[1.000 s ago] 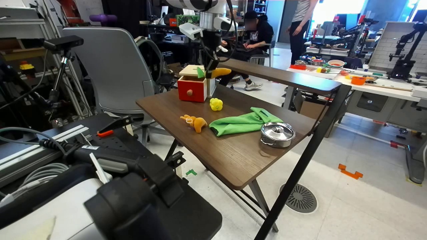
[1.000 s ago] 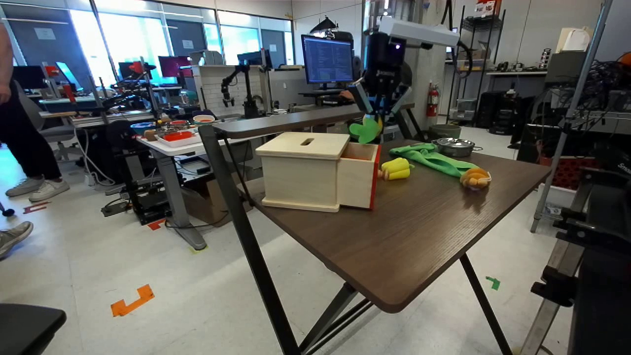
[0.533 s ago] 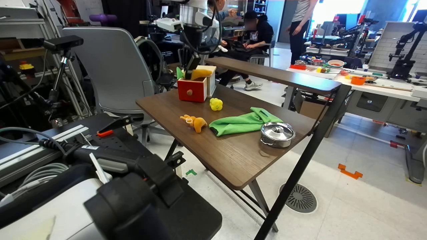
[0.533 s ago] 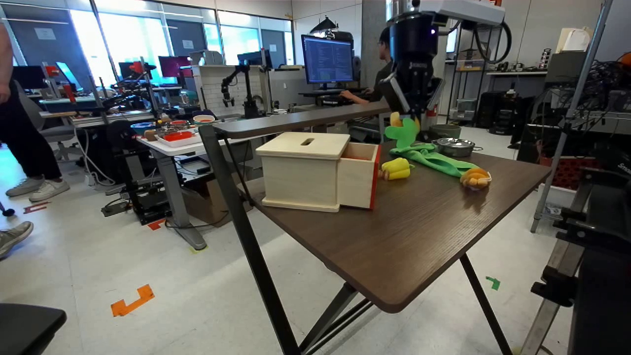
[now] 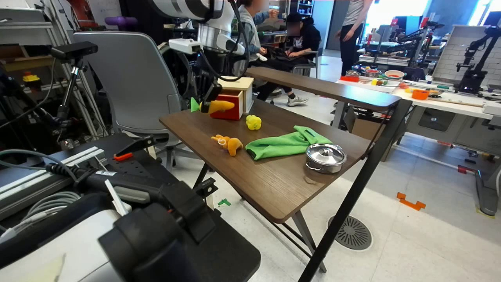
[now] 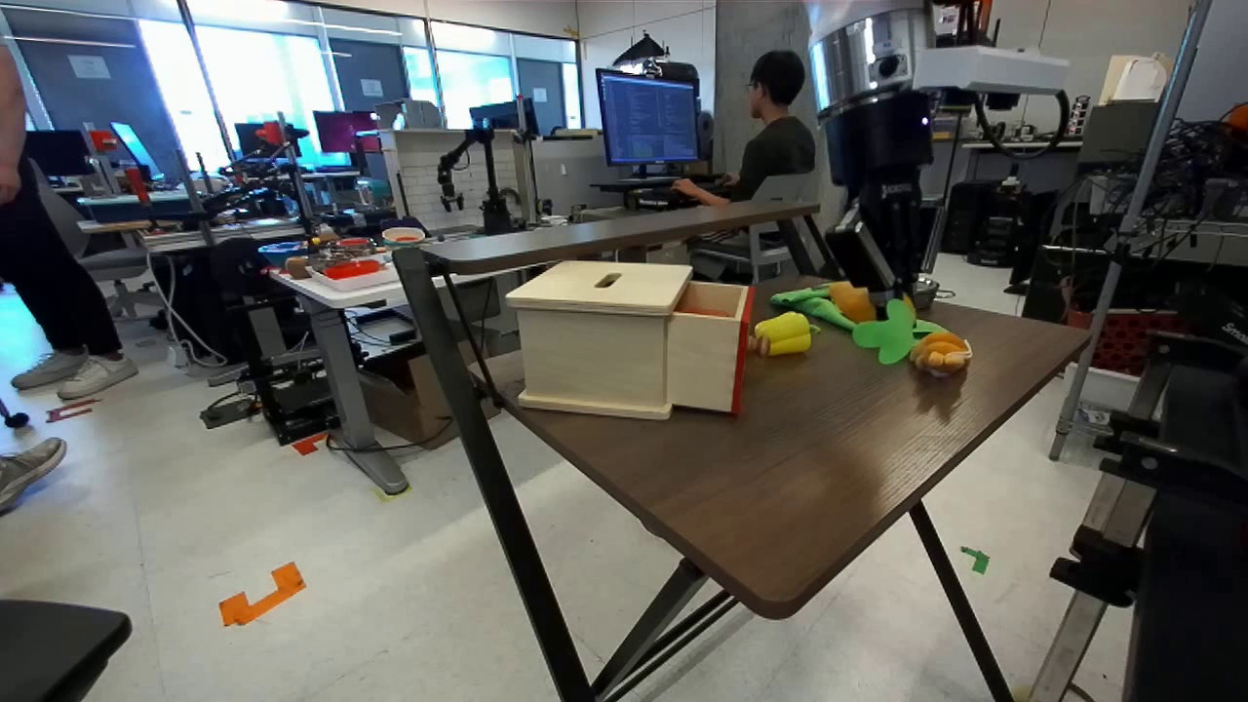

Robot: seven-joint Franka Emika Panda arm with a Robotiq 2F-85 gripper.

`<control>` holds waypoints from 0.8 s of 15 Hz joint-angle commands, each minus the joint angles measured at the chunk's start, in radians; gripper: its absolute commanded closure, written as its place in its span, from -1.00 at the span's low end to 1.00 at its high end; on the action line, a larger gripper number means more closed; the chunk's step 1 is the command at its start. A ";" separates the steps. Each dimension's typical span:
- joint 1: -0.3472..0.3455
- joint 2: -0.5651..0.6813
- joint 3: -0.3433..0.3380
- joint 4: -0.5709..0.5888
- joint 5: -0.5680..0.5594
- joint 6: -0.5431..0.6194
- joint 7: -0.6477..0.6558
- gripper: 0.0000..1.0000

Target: Move the carrot plush forward

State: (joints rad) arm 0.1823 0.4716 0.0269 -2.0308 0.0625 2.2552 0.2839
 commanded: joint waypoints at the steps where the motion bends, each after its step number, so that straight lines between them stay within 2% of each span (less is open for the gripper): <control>1: -0.004 0.025 0.005 -0.004 -0.028 -0.006 -0.013 0.94; 8: 0.002 0.105 -0.002 0.003 -0.045 0.007 -0.010 0.94; 10: 0.006 0.116 -0.005 0.000 -0.052 0.016 -0.005 0.24; 12: 0.007 0.118 -0.005 -0.003 -0.059 0.024 -0.002 -0.03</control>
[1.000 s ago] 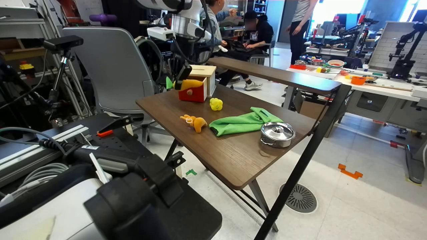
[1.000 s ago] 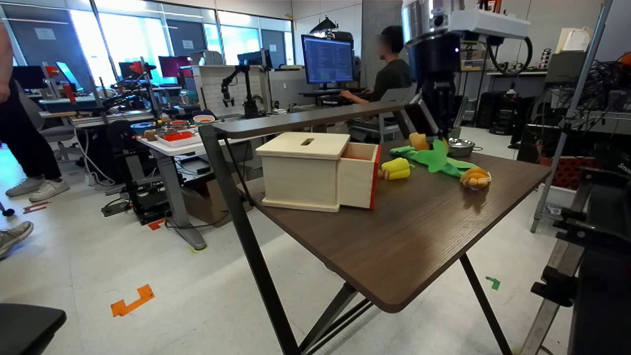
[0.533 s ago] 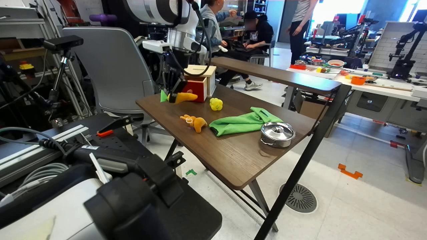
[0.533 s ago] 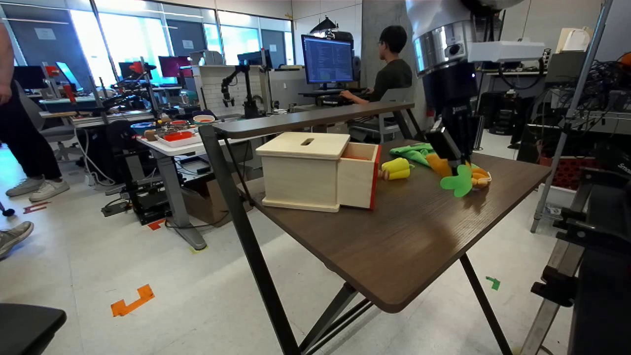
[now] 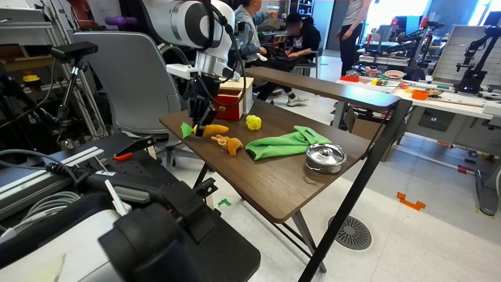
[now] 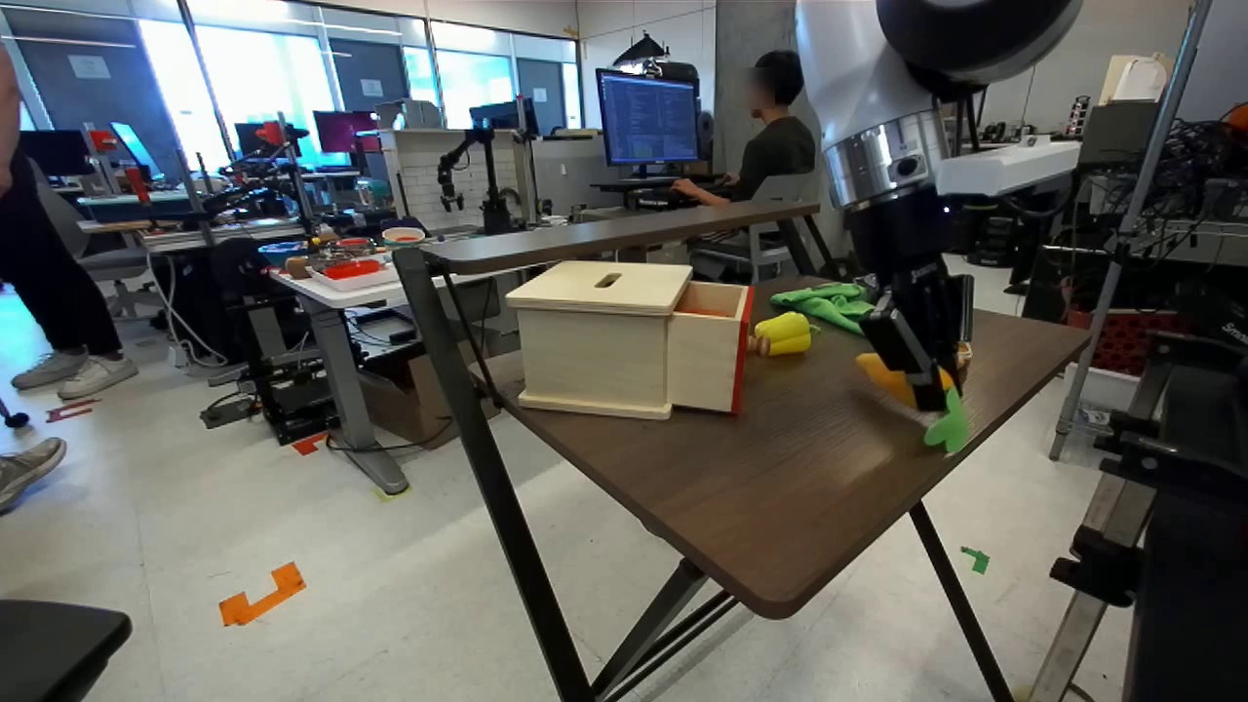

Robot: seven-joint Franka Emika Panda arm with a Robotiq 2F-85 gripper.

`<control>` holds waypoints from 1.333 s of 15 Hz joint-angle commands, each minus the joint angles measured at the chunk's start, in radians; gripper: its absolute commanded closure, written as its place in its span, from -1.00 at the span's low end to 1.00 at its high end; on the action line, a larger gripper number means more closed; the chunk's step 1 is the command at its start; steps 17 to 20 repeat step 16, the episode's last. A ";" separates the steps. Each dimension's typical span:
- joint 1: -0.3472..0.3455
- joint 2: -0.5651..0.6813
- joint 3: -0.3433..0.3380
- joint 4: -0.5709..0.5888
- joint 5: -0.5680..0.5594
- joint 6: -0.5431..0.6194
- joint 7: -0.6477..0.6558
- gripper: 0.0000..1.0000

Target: Move the carrot plush forward

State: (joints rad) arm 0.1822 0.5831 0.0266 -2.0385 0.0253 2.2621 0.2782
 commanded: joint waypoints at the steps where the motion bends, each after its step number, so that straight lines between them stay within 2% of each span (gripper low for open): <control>1: 0.007 0.004 -0.005 0.003 -0.021 0.024 0.005 -0.16; 7: 0.014 -0.062 -0.011 0.001 -0.034 0.032 0.014 -1.00; 12: -0.008 -0.221 -0.031 -0.007 -0.054 0.040 0.014 -1.00; 13: -0.009 -0.147 -0.005 0.019 -0.022 0.033 0.007 -1.00; 16: -0.020 -0.213 -0.018 0.014 -0.039 0.031 0.008 -1.00; 20: -0.020 -0.213 -0.018 0.014 -0.039 0.031 0.008 -1.00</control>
